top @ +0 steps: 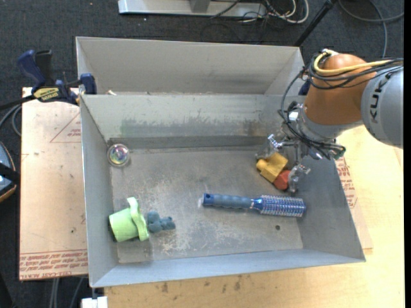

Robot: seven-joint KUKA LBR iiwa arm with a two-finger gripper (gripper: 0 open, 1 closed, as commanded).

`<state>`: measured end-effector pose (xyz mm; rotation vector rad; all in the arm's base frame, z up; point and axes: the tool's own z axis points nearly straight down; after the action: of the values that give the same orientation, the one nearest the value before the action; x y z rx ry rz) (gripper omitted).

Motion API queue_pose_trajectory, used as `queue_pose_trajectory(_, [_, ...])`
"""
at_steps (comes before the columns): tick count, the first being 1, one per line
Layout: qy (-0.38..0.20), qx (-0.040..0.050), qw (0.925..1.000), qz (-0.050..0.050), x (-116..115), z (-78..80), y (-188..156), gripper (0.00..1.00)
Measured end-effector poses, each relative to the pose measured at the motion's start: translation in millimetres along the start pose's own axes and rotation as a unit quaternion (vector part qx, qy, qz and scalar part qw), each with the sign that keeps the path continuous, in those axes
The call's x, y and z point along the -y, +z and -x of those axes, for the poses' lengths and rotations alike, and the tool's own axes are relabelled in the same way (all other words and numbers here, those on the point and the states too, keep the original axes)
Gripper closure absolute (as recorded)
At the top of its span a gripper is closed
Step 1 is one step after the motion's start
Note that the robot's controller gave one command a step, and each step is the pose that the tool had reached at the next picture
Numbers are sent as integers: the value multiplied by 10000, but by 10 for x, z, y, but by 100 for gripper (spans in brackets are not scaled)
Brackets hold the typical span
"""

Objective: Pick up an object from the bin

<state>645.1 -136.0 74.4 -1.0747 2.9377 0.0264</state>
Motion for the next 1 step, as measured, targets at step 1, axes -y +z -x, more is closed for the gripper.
queue_pose_trajectory(1, [-15,6,10000,-8,-1,8,-4,100])
